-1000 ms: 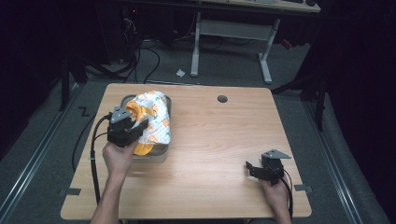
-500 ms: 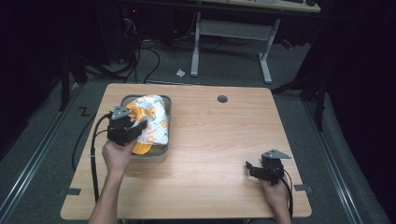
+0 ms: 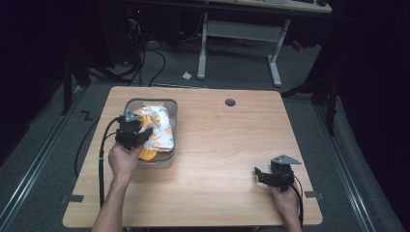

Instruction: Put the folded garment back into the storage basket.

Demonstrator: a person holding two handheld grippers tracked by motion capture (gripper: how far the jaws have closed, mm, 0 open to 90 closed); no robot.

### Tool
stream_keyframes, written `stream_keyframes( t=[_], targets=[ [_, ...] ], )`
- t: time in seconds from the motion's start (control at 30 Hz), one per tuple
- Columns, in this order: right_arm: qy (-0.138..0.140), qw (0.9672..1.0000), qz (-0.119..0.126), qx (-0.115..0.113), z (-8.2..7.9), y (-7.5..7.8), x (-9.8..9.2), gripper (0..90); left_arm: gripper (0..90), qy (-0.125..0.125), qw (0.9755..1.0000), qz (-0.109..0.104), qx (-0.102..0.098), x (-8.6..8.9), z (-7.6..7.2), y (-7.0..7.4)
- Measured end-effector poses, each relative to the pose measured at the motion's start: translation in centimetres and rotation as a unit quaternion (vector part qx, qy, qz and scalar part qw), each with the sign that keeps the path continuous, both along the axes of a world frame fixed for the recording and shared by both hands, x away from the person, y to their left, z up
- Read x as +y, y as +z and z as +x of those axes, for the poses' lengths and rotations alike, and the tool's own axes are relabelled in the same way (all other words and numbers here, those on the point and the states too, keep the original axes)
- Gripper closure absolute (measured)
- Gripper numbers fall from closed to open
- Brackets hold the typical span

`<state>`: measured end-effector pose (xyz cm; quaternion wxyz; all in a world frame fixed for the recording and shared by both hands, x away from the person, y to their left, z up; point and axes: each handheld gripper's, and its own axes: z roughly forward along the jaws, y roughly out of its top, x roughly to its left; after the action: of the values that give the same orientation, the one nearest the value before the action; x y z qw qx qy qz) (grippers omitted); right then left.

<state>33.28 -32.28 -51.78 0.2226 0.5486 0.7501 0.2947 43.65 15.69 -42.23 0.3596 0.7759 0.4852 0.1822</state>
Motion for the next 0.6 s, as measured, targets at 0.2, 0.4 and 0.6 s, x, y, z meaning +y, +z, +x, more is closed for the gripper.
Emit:
stream_keyframes(
  t=[0.2,0.4,0.6],
  targets=[
    [0.0,1.0,0.0,0.0,0.0,0.0,0.0,24.6,74.2,-0.001,0.9998,0.015,0.009,-0.3,0.4,-0.6],
    [-0.001,1.0,0.0,0.0,0.0,0.0,0.0,24.6,74.1,-0.01,0.9993,0.032,0.015,-1.1,1.1,-1.1],
    [-0.001,1.0,0.0,0.001,0.0,0.0,0.0,24.6,66.5,-0.005,0.9972,0.069,0.028,-1.8,1.8,-1.5]
  ],
)
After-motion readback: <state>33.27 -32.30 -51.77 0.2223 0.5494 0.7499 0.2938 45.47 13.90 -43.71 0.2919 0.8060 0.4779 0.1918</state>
